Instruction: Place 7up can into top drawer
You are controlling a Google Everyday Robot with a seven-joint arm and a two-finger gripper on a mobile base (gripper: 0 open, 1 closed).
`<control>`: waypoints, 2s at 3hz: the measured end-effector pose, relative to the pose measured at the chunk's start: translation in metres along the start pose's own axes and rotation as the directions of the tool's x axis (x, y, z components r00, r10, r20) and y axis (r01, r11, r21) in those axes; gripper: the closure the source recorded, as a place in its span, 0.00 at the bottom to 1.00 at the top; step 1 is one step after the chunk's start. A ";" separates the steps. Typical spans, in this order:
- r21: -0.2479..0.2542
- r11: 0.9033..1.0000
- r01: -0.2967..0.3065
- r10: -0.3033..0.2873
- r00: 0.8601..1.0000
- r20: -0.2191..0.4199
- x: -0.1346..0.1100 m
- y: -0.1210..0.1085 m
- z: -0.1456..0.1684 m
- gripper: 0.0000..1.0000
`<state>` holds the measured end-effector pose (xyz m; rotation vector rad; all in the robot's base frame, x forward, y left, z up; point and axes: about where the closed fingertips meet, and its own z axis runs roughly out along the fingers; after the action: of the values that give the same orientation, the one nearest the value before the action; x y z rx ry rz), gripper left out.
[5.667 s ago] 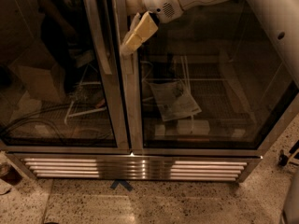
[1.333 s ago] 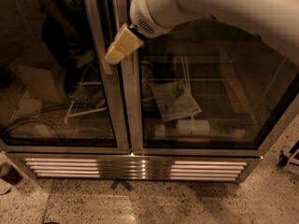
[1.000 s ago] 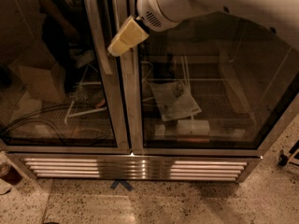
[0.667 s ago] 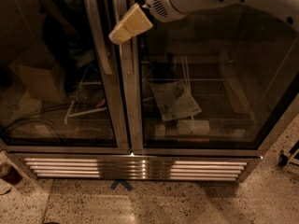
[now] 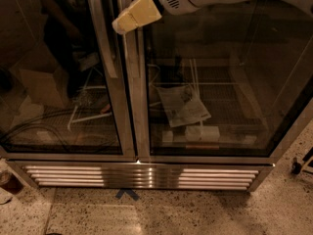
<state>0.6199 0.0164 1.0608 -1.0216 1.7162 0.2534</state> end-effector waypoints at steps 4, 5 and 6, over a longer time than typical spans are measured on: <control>0.160 0.986 -0.045 0.044 0.999 0.011 0.024 0.042 0.007 0.00; 0.231 0.973 -0.023 0.025 1.000 -0.002 0.034 0.051 0.003 0.00; 0.231 0.973 -0.023 0.025 1.000 -0.002 0.034 0.051 0.003 0.00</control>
Offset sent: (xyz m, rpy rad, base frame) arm -0.0201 0.0118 -0.0315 0.0702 0.0255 -0.0892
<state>0.5828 0.0325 1.0147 -0.8307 1.7180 0.0634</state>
